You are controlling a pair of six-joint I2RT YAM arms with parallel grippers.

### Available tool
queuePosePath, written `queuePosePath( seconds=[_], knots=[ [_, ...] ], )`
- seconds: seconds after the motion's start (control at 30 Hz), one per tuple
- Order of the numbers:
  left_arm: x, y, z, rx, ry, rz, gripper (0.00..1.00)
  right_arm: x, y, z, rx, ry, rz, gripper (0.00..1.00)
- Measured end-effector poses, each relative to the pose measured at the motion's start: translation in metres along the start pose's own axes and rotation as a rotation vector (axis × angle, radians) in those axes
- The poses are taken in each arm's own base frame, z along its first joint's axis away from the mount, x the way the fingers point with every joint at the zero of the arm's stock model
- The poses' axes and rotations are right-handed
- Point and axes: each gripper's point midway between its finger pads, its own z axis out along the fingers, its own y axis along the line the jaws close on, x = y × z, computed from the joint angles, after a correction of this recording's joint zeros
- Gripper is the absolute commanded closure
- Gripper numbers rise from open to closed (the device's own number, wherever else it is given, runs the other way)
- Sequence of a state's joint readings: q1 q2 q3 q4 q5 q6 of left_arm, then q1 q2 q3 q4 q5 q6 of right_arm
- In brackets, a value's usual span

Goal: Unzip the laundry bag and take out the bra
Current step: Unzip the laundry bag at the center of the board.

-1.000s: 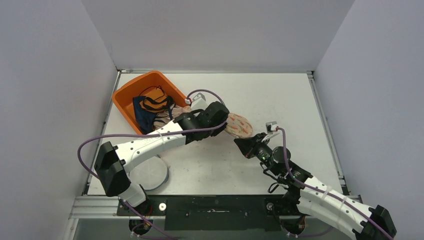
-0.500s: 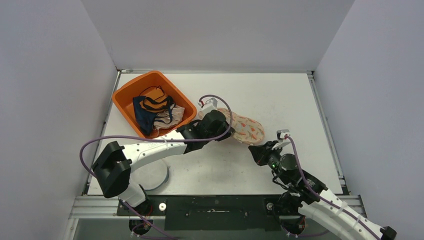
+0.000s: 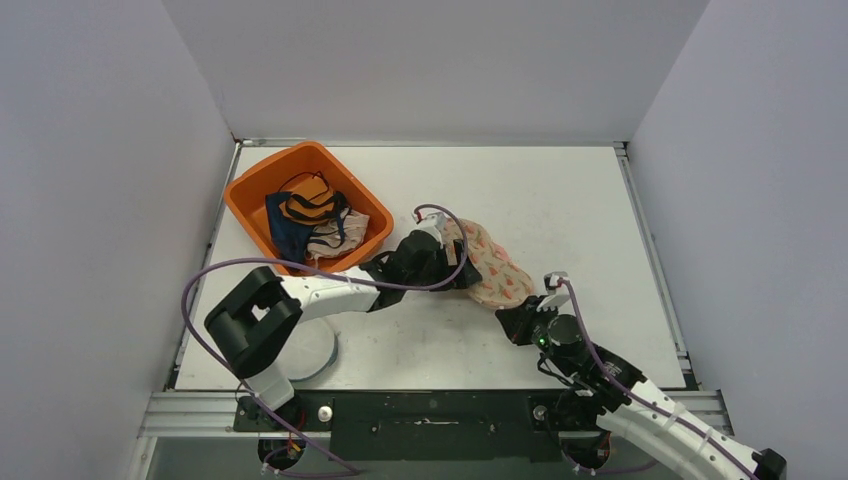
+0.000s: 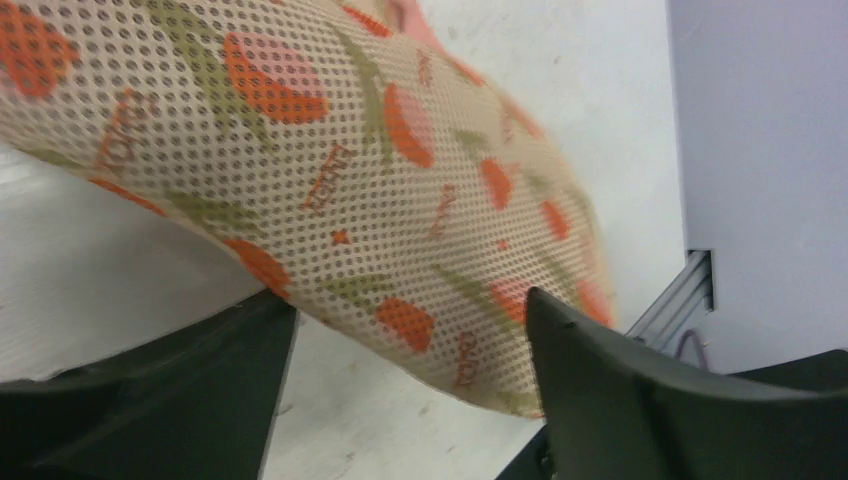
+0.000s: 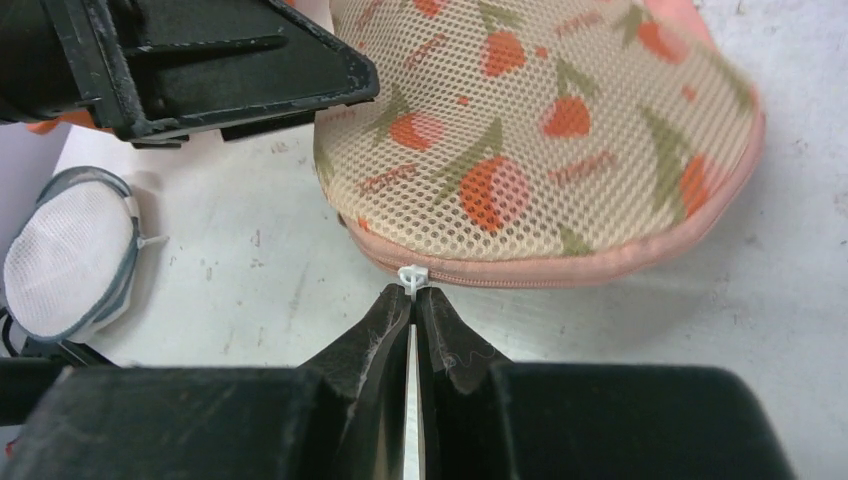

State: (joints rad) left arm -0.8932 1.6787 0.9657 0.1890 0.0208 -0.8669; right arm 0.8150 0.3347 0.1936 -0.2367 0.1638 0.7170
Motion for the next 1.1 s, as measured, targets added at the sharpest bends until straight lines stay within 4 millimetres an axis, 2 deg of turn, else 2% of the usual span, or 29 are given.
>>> queuePosePath(
  seconds=[0.03, 0.2, 0.43, 0.57, 0.67, 0.83, 1.0, 1.03, 1.1],
  knots=[
    [0.006, 0.007, 0.000, -0.011, 0.013, -0.001, 0.03, 0.004, -0.001, 0.001, 0.003, 0.010, 0.000, 0.95],
    [0.027, 0.033, -0.011, -0.068, 0.052, -0.049, 0.04, 0.013, -0.001, 0.004, 0.005, 0.042, -0.005, 0.95],
    [0.044, 0.040, -0.047, -0.103, 0.074, -0.197, 0.04, 0.028, 0.004, 0.016, -0.011, 0.096, -0.017, 0.95],
    [0.078, 0.059, -0.067, -0.133, 0.110, -0.307, 0.04, 0.041, 0.010, 0.024, -0.030, 0.137, -0.034, 0.95],
    [0.097, 0.073, -0.074, -0.163, 0.134, -0.372, 0.04, 0.055, 0.016, 0.030, -0.046, 0.179, -0.056, 0.95],
    [0.084, 0.060, -0.072, -0.113, 0.087, -0.436, 0.04, 0.082, 0.026, 0.033, -0.068, 0.262, -0.125, 0.95],
    [0.071, 0.050, -0.071, -0.077, 0.040, -0.468, 0.00, 0.088, 0.046, 0.039, -0.110, 0.267, -0.156, 0.95],
    [0.070, 0.049, -0.071, -0.070, 0.034, -0.475, 0.07, 0.088, 0.050, 0.040, -0.117, 0.260, -0.157, 0.95],
    [0.068, 0.047, -0.071, -0.053, 0.026, -0.490, 0.15, 0.087, 0.056, 0.042, -0.133, 0.249, -0.156, 0.95]
  ],
)
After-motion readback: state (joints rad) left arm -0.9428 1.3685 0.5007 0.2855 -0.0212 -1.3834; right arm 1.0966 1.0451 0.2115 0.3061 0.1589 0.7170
